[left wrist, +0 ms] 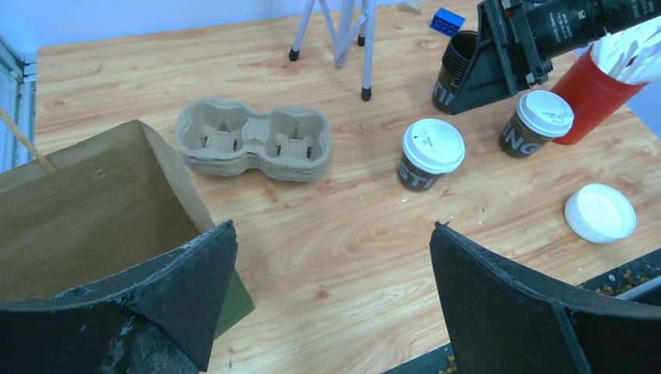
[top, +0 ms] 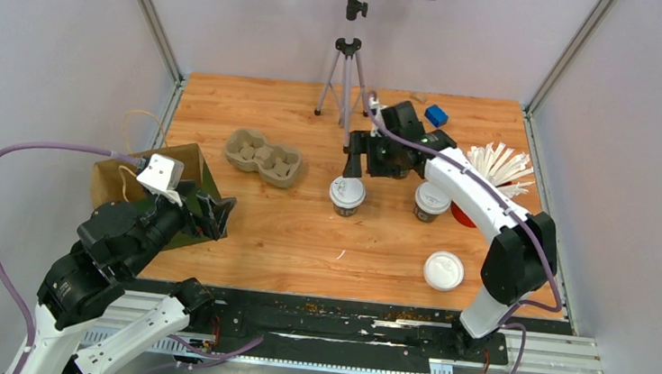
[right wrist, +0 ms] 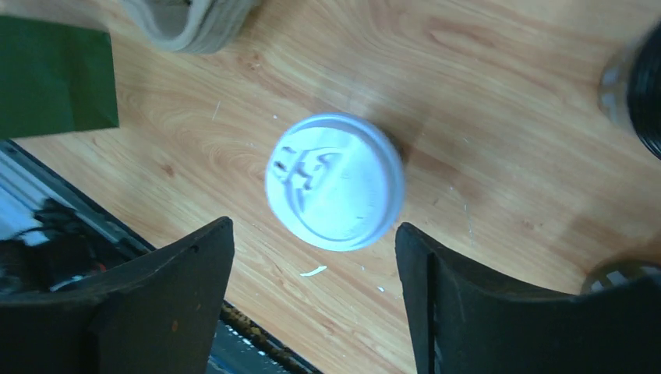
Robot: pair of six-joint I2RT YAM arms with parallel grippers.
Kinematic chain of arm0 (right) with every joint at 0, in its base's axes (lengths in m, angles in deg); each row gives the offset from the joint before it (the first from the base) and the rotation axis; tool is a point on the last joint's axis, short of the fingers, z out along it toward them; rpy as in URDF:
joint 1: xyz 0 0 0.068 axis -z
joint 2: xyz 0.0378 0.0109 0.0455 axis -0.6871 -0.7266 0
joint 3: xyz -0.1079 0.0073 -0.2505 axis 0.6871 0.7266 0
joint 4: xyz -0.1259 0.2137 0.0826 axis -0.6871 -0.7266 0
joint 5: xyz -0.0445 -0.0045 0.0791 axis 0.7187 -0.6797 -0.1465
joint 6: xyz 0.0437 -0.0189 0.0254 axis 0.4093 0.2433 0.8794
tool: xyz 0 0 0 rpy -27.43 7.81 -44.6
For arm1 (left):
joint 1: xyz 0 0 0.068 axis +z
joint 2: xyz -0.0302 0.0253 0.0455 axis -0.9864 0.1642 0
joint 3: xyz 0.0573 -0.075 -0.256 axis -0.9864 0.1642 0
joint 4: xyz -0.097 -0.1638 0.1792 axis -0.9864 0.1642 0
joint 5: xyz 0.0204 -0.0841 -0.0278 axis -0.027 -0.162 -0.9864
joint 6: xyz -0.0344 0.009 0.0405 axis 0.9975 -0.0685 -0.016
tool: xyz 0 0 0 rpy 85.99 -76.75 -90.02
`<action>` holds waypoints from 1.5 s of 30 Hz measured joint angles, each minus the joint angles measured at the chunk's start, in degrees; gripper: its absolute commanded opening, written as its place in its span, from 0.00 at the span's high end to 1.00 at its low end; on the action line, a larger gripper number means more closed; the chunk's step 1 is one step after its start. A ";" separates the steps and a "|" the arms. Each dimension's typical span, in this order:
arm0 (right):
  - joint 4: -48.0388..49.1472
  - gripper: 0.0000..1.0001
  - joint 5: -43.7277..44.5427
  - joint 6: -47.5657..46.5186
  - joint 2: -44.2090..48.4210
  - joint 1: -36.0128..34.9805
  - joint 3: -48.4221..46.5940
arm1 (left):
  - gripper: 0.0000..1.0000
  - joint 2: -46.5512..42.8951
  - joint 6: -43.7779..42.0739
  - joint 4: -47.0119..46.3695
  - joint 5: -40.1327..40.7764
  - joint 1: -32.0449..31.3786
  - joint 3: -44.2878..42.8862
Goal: Pack the takeout coffee
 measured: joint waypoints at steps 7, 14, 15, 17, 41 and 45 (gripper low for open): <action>-4.20 0.00 15.15 -9.60 0.00 -13.90 -5.75 | 0.00 0.00 -0.02 0.09 0.02 0.00 -0.02; -7.80 0.00 23.10 -14.95 -5.46 -15.76 -10.32 | 0.00 -0.02 -0.02 0.46 0.20 0.00 -0.42; -8.13 0.00 23.80 -15.47 -6.16 -15.69 -10.43 | 0.00 -0.02 -0.02 0.46 0.26 0.00 -0.48; -8.85 0.02 24.59 -16.33 -7.30 -15.65 -10.60 | 0.00 -0.02 -0.02 0.46 0.35 0.00 -0.50; -10.36 0.17 22.88 -17.59 -13.31 -15.08 -12.28 | 0.00 -0.02 -0.33 0.46 0.94 0.00 -0.50; -10.27 0.18 22.32 -17.51 -13.31 -14.67 -12.28 | 0.00 -0.02 -0.35 0.48 0.94 0.00 -0.50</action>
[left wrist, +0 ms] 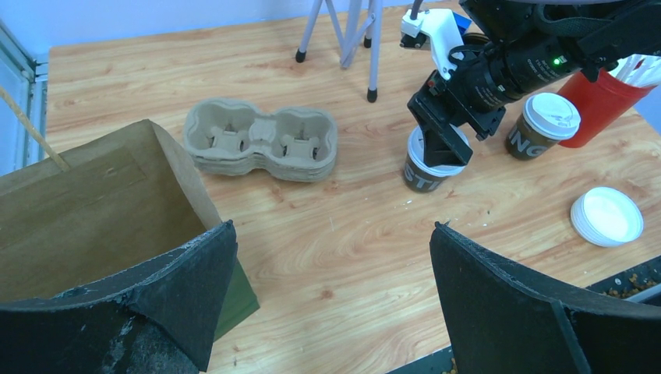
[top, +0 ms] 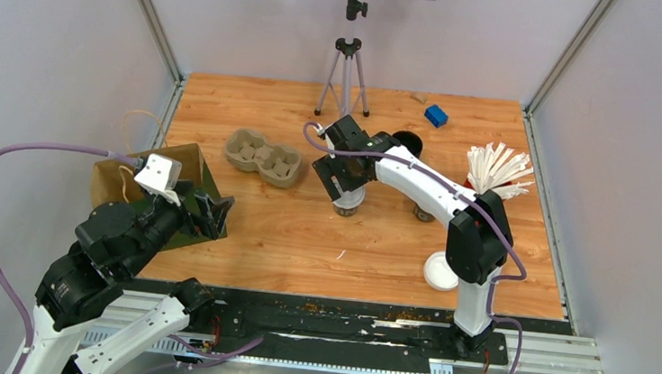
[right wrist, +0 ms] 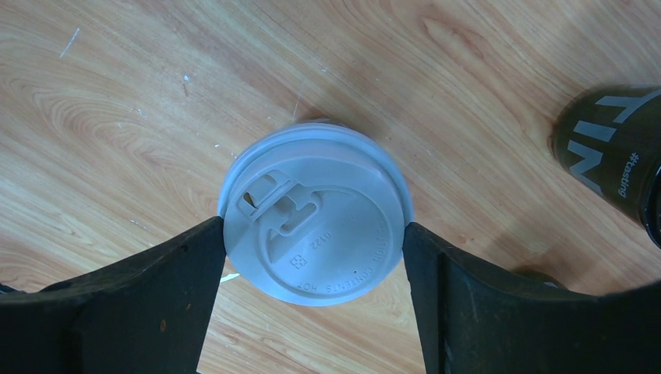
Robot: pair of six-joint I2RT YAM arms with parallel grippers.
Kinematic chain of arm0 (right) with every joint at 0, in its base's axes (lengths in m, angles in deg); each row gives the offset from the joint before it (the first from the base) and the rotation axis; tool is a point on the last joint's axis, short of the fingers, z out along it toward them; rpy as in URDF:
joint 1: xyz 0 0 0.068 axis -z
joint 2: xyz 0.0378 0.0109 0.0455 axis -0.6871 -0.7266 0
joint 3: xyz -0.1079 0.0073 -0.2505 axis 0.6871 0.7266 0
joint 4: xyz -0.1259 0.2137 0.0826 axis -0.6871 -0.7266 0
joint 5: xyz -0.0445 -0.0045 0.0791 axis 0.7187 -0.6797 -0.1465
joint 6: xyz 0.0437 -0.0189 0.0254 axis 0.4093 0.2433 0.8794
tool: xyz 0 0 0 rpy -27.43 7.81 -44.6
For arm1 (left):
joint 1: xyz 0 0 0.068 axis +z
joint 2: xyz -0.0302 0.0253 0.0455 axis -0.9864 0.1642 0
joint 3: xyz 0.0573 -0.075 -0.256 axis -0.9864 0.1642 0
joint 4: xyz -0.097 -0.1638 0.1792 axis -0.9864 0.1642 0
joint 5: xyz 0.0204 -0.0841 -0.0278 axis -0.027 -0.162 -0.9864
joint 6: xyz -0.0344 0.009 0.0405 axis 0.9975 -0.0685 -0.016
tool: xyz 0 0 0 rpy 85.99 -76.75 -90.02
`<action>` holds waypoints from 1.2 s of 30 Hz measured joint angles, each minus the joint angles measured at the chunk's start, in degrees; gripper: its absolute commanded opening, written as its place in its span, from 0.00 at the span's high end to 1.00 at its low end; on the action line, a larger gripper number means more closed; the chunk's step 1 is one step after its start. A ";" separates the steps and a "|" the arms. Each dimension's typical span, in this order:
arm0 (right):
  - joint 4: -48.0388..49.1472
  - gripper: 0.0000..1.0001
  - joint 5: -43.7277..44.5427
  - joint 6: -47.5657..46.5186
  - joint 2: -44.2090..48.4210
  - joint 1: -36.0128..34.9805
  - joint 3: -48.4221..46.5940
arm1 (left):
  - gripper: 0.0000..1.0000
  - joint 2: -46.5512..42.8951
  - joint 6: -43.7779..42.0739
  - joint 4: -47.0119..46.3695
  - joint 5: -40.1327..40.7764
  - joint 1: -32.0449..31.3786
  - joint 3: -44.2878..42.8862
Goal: Pack the takeout coffee
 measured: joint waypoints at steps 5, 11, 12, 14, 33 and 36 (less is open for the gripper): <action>-0.07 0.18 0.31 -0.02 0.17 0.90 0.28 | 0.00 0.00 0.00 0.00 0.00 0.00 -0.02; 0.13 0.18 0.85 -0.20 3.50 4.11 4.50 | 0.00 0.00 0.02 0.00 0.00 0.00 -0.02; 0.09 0.18 0.92 -0.22 4.42 5.09 5.64 | 0.00 0.00 0.02 0.00 0.00 0.00 -0.02; 0.04 0.18 1.09 -0.24 6.03 7.26 7.61 | 0.00 0.00 0.02 0.00 -0.02 0.00 -0.02; -1.75 0.02 0.31 -1.09 12.24 15.08 10.36 | 0.00 0.98 -0.02 0.39 0.24 0.00 -0.59; -3.48 0.00 -0.50 -1.11 12.83 15.02 7.06 | 0.00 2.03 -0.33 1.44 0.79 0.00 -2.03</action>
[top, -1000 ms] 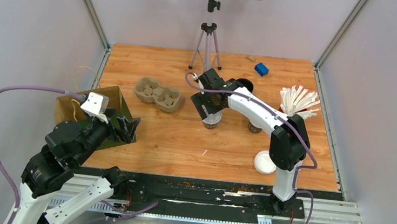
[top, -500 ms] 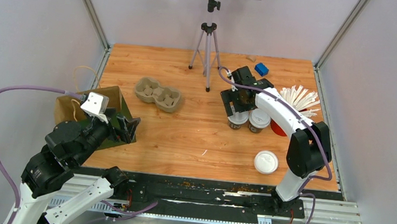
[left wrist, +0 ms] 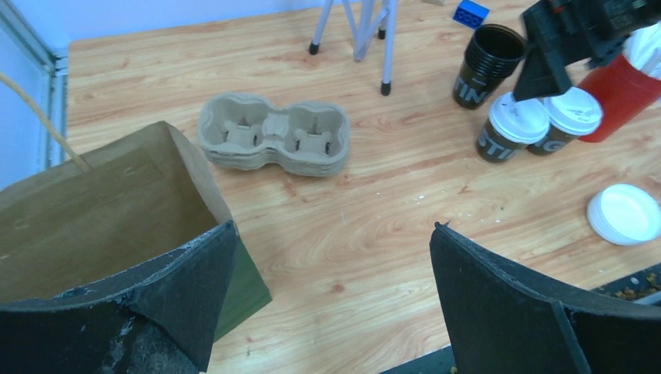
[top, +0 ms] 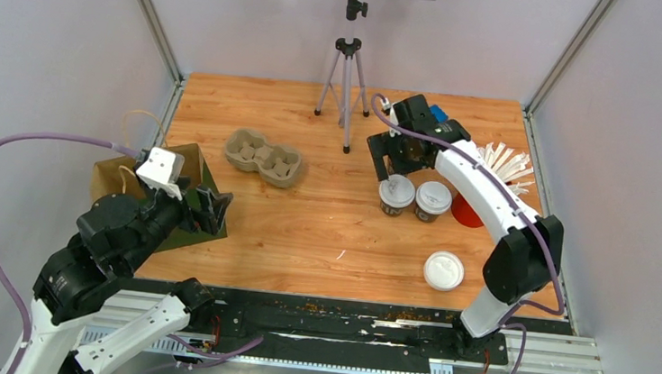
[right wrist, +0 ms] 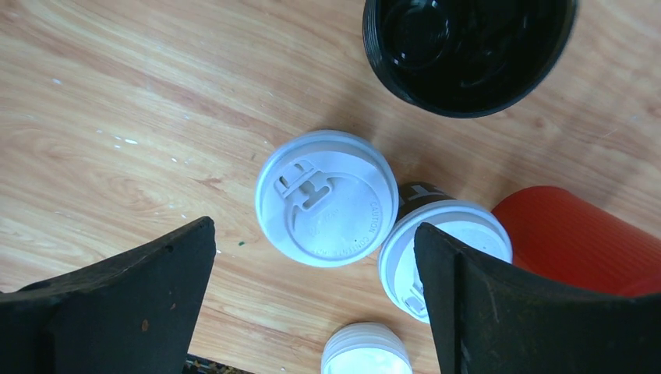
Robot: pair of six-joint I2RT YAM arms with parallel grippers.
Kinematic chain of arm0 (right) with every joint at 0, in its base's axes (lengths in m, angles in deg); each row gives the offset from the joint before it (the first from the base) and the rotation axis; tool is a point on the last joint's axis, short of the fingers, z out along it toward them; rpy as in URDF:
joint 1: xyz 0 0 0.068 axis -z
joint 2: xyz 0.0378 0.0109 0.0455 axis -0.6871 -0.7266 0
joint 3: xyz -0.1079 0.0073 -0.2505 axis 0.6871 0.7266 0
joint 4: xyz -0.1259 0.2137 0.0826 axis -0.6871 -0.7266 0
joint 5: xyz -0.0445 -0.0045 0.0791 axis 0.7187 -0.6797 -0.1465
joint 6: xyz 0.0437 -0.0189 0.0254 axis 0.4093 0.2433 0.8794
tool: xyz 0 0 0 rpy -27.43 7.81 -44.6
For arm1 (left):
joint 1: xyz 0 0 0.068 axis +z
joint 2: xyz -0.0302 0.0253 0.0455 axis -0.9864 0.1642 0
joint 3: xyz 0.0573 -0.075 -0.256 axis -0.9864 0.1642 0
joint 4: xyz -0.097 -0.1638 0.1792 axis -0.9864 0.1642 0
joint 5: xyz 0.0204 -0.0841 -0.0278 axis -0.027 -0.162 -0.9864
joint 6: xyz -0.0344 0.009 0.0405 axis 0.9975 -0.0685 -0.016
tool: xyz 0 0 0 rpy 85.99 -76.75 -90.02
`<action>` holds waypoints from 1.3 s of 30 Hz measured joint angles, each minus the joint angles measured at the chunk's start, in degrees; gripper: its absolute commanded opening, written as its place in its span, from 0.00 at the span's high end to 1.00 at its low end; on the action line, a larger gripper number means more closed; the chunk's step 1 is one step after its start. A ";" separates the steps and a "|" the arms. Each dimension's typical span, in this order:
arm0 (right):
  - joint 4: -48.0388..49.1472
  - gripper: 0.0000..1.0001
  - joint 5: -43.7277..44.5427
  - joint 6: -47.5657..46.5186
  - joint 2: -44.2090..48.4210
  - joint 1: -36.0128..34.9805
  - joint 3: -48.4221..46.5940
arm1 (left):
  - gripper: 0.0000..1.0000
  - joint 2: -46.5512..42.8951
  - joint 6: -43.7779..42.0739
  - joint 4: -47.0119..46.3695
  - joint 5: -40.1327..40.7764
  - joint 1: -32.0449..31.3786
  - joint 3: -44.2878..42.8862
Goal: Pack the takeout coffee
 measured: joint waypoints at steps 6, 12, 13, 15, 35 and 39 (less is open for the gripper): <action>-2.03 0.00 -1.29 0.04 6.05 -2.40 -5.11 | 0.00 9.73 -1.44 6.01 5.92 0.00 -7.98; -1.68 0.00 -4.13 1.33 13.57 -8.09 -5.27 | 0.10 22.29 -3.32 12.48 13.62 0.00 -20.31; -1.18 0.00 -4.59 1.68 14.82 -8.48 -4.55 | 0.14 23.78 -3.52 13.18 15.13 0.00 -21.99; -0.28 0.00 -4.96 2.29 17.40 -8.59 -2.34 | 0.21 25.99 -3.52 14.51 17.75 0.00 -23.54; 3.54 0.00 -10.86 5.01 33.64 -8.50 10.34 | 0.99 31.23 -4.22 16.98 14.08 9.97 -8.81; 3.39 0.00 -10.97 4.76 33.64 -8.48 10.78 | 1.00 31.71 -4.13 19.41 5.75 10.01 -14.69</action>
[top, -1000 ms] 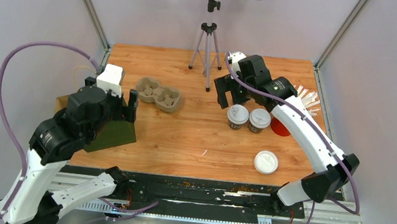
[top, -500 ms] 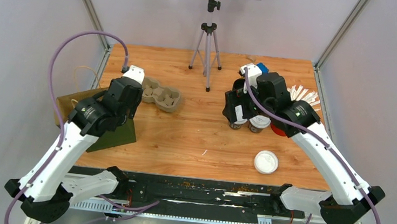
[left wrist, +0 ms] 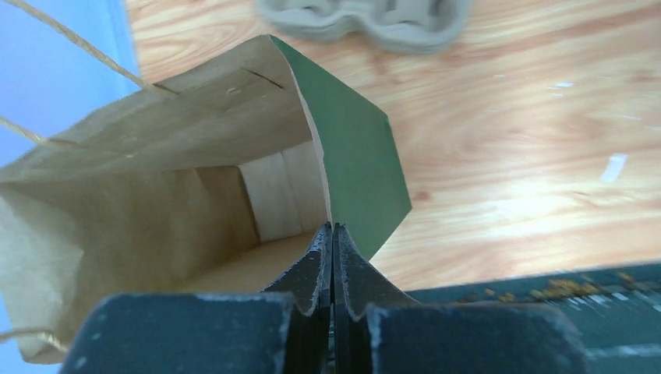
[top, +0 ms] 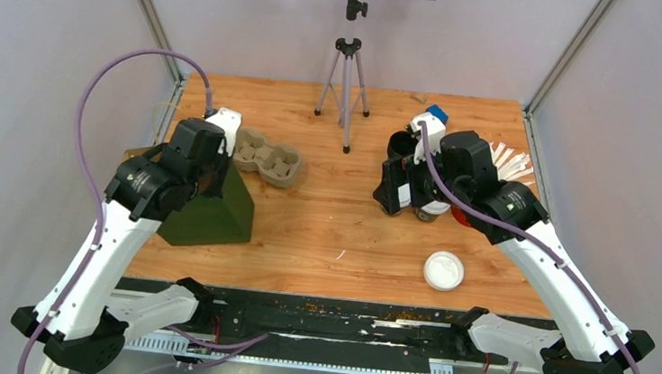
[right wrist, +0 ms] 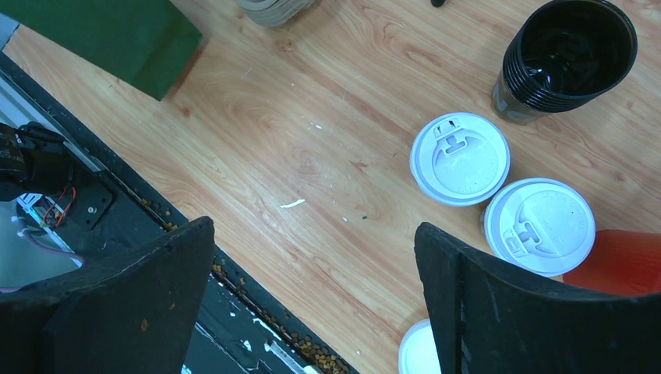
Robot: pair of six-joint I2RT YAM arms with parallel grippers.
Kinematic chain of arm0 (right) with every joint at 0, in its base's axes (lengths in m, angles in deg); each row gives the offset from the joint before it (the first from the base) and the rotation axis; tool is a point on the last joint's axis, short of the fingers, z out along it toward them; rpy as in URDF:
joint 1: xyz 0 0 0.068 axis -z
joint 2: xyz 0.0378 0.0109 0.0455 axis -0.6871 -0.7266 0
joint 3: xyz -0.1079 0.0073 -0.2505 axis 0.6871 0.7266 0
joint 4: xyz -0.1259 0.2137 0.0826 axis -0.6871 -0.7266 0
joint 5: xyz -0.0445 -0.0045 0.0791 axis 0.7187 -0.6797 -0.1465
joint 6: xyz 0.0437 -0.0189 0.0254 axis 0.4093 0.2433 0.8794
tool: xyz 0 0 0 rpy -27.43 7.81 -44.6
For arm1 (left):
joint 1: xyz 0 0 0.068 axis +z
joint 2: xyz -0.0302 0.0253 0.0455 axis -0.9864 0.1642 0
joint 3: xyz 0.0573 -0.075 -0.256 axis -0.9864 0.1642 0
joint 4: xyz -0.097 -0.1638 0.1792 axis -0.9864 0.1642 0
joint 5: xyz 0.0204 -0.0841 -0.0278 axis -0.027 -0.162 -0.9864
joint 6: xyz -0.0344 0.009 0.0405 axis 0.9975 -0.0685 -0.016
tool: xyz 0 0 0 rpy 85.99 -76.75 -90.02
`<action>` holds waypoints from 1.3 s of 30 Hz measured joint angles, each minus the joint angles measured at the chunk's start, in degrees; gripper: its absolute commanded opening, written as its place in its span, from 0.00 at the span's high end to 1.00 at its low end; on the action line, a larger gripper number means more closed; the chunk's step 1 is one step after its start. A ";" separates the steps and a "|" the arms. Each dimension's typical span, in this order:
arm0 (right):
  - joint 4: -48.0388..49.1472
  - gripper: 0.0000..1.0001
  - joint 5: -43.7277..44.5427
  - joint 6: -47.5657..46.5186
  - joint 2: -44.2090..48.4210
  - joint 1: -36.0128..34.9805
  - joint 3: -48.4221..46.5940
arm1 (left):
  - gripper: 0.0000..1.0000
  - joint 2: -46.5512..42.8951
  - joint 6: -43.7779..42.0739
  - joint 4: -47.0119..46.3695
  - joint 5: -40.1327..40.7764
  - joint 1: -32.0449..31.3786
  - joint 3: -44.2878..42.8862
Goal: Pack the takeout coffee
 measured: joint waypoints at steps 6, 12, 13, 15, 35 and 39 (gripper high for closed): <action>-0.17 0.00 0.42 -0.81 0.85 -0.02 0.63 | 1.00 -3.82 1.79 1.70 -18.01 -0.81 -2.80; -0.17 0.00 1.90 -0.90 2.29 -0.02 0.70 | 1.00 -10.47 4.94 -1.55 -27.54 -6.88 3.30; -0.15 0.00 2.05 -0.92 2.56 -0.02 0.70 | 1.00 -11.23 5.38 -2.49 -28.61 -7.74 4.15; -0.17 0.00 2.21 -0.90 3.02 0.00 0.70 | 1.00 -11.61 5.90 -4.85 -30.12 -9.33 5.60; -3.78 0.00 8.96 -1.31 3.02 -0.02 -0.96 | 1.00 3.93 5.27 -27.17 -38.91 -24.20 7.69; -4.00 0.00 10.54 -1.33 3.21 -0.02 -0.96 | 1.00 6.84 4.85 -27.96 -41.27 -25.68 6.23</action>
